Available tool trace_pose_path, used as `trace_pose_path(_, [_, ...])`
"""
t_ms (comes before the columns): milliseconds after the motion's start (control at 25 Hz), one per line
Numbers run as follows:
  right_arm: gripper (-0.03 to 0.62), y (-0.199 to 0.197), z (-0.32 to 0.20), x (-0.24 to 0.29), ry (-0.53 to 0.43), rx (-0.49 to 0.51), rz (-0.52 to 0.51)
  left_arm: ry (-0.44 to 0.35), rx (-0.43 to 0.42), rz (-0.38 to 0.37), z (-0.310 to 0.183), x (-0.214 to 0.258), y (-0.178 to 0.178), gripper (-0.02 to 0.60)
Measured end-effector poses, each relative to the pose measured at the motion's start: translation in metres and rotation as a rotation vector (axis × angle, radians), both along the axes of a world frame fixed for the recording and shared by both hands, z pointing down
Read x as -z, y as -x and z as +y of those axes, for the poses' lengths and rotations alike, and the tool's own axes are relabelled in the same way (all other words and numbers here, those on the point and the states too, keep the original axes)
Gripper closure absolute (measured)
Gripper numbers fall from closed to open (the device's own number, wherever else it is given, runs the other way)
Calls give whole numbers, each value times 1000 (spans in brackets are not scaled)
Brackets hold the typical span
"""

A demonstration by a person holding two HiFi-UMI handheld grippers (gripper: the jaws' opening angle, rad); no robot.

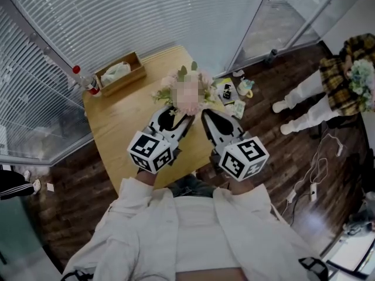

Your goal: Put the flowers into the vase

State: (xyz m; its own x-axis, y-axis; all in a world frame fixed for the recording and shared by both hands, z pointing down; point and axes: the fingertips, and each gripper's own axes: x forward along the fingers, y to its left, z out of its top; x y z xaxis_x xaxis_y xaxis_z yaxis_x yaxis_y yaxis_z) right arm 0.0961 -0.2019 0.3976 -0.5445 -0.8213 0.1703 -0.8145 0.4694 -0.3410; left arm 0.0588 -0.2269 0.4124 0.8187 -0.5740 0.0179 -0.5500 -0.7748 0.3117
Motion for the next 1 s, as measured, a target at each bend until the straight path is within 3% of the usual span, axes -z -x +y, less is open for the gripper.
trace_pose_path(200, [580, 5, -2, -2, 10, 10, 2, 23, 4, 24, 1, -1, 5, 426])
trace_pose_path(400, [580, 8, 2, -2, 7, 18, 4, -18, 8, 22, 9, 6, 10, 426])
trace_pose_path(640, [580, 15, 12, -3, 4, 33, 5, 11, 58, 15, 15, 8, 24, 428])
trace_pose_path(1000, [580, 32, 27, -5, 9, 105, -1, 47, 59, 75, 49, 17, 39, 436])
